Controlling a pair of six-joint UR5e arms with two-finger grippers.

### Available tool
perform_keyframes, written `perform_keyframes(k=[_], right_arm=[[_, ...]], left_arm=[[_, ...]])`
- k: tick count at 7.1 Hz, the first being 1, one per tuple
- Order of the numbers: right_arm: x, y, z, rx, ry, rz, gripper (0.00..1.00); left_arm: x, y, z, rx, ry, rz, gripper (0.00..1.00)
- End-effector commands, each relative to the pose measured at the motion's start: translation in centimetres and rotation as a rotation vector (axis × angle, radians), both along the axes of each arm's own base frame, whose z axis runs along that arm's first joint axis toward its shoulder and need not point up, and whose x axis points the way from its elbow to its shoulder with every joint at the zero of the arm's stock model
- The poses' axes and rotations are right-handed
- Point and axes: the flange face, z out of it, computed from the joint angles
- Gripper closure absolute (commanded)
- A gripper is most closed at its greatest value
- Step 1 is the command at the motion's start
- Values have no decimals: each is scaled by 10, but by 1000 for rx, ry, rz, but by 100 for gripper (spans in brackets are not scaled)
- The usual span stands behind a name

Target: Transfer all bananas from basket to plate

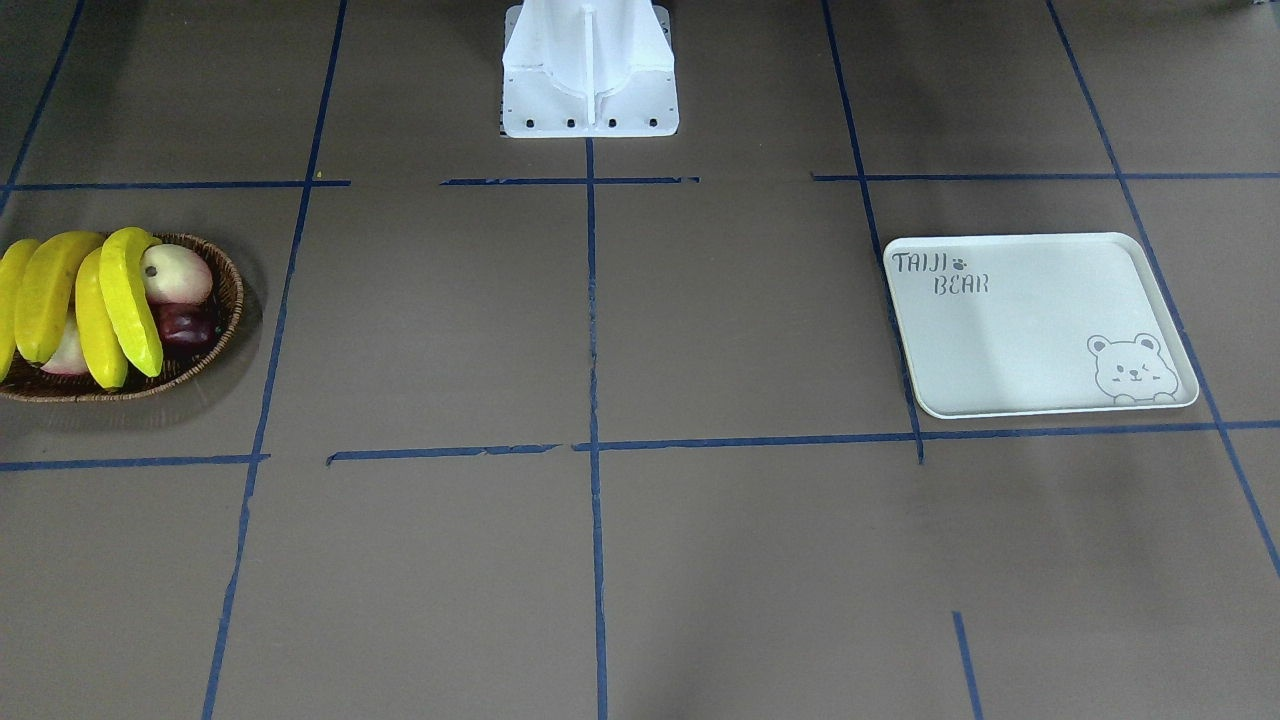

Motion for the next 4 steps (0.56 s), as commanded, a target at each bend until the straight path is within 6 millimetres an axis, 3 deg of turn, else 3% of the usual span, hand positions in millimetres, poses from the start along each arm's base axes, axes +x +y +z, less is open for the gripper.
perform_keyframes(k=[1,4], right_arm=[[0,3,3,-1,-1,0,0],[0,0,0,5,-1,2,0]], left_arm=[[0,-1,-1,1,0,0,0],[0,-1,0,0,0,0,0]])
